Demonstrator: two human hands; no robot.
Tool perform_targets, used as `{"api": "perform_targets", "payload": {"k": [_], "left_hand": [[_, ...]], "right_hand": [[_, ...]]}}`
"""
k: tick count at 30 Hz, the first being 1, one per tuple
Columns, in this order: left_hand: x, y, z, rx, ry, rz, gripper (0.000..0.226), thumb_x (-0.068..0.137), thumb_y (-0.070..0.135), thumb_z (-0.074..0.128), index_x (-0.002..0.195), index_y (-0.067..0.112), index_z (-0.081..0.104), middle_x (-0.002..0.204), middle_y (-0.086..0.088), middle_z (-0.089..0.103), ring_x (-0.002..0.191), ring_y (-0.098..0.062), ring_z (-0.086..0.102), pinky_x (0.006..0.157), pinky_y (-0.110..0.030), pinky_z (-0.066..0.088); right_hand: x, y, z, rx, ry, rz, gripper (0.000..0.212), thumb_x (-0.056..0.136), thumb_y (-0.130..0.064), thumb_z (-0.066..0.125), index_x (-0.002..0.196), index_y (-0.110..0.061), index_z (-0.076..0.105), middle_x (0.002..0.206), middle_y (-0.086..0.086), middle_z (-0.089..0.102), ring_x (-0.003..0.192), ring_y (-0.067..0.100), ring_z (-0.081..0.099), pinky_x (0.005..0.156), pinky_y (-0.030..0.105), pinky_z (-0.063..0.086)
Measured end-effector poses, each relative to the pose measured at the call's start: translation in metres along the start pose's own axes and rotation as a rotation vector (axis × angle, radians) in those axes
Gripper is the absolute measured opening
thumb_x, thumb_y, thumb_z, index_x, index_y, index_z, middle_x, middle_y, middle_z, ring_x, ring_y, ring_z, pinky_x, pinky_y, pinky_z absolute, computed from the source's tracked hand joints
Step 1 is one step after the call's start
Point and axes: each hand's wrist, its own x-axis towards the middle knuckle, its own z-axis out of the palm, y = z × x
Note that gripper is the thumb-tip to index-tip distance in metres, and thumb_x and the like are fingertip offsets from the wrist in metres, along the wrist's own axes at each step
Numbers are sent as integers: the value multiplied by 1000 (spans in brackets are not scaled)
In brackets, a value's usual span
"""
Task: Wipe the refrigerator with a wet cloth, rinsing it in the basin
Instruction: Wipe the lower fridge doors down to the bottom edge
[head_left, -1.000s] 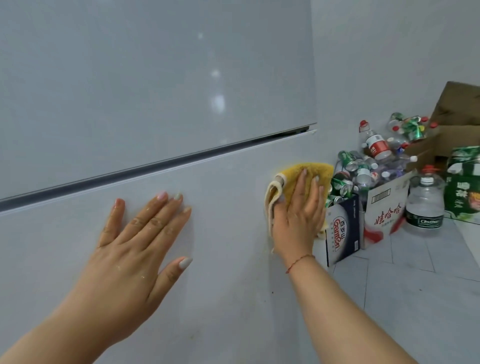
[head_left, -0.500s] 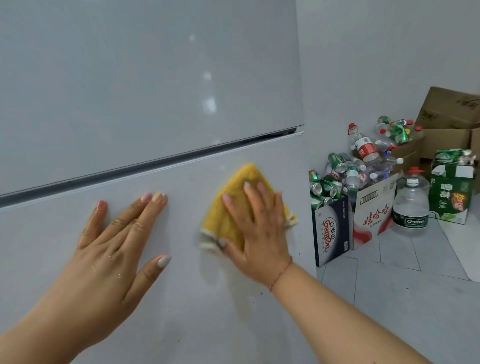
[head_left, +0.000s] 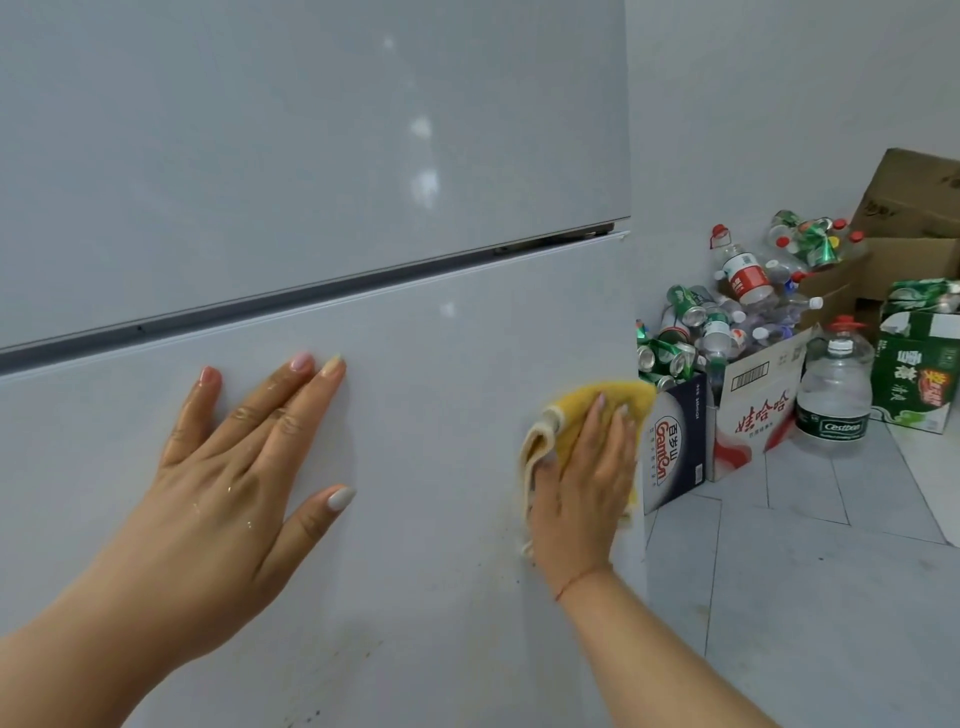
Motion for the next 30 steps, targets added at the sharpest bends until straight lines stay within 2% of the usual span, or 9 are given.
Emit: {"api": "perform_targets", "payload": {"k": [2, 5, 10, 12, 14, 17, 19, 23, 30], "left_hand": [[0, 0, 0, 4, 1, 4, 69, 98, 55, 19, 153, 13, 18, 152, 2, 27, 147, -5, 7, 120, -38, -4], [0, -2, 1, 5, 6, 1, 69, 98, 55, 18, 153, 13, 20, 151, 2, 29, 147, -6, 9, 120, -39, -2], [0, -2, 2, 18, -5, -7, 70, 97, 57, 19, 154, 15, 18, 152, 1, 31, 148, -7, 10, 120, -40, -2], [0, -2, 2, 17, 0, -5, 70, 97, 57, 19, 154, 15, 18, 152, 1, 31, 147, -8, 10, 121, -40, -2], [1, -3, 3, 9, 14, -1, 70, 97, 56, 19, 153, 15, 20, 152, 2, 31, 147, -8, 12, 121, -40, 0], [1, -3, 3, 12, 34, 4, 69, 98, 55, 19, 152, 12, 23, 151, 3, 32, 147, -8, 12, 121, -39, 0], [1, -3, 4, 18, 41, 17, 69, 98, 54, 19, 152, 12, 24, 151, 4, 31, 147, -8, 12, 121, -39, -1], [0, -1, 3, 10, 29, 11, 69, 98, 55, 19, 153, 13, 22, 152, 2, 30, 148, -8, 11, 121, -39, -2], [0, -2, 1, 23, 28, 33, 70, 98, 56, 20, 153, 14, 18, 154, 2, 26, 148, -9, 9, 120, -40, -4]], "right_hand": [[-41, -11, 10, -16, -16, -95, 67, 97, -51, 17, 153, -16, 5, 156, 21, 16, 145, 37, 13, 112, 59, 19], [-95, -30, 18, 30, -21, -388, 70, 92, -51, 36, 151, -17, 20, 154, 20, 24, 142, 43, 20, 111, 62, 18], [-110, -33, 25, 25, 57, -757, 80, 76, -55, 58, 145, -25, 34, 151, 10, 28, 139, 37, 30, 109, 62, 25], [-97, -25, 21, 31, 48, -839, 81, 76, -57, 57, 147, -27, 31, 152, 6, 27, 140, 33, 30, 108, 60, 27], [-79, -20, 15, 31, 17, -868, 70, 88, -54, 43, 150, -28, 25, 155, 3, 22, 143, 31, 26, 109, 59, 25], [-41, -17, 8, 22, 16, -706, 61, 96, -52, 24, 152, -28, 16, 156, 5, 15, 145, 32, 16, 114, 57, 13], [-13, -12, 3, -1, 36, -546, 61, 97, -52, 20, 151, -25, 14, 153, 10, 17, 144, 34, 14, 114, 57, 14], [23, 15, -5, -19, 74, -261, 67, 95, -41, 32, 152, -23, 2, 156, 11, 8, 145, 32, 10, 112, 61, 21], [-26, 8, 16, 212, 121, 223, 65, 90, -46, 18, 148, -21, 8, 157, 13, 14, 146, 29, 10, 117, 53, 15]]}}
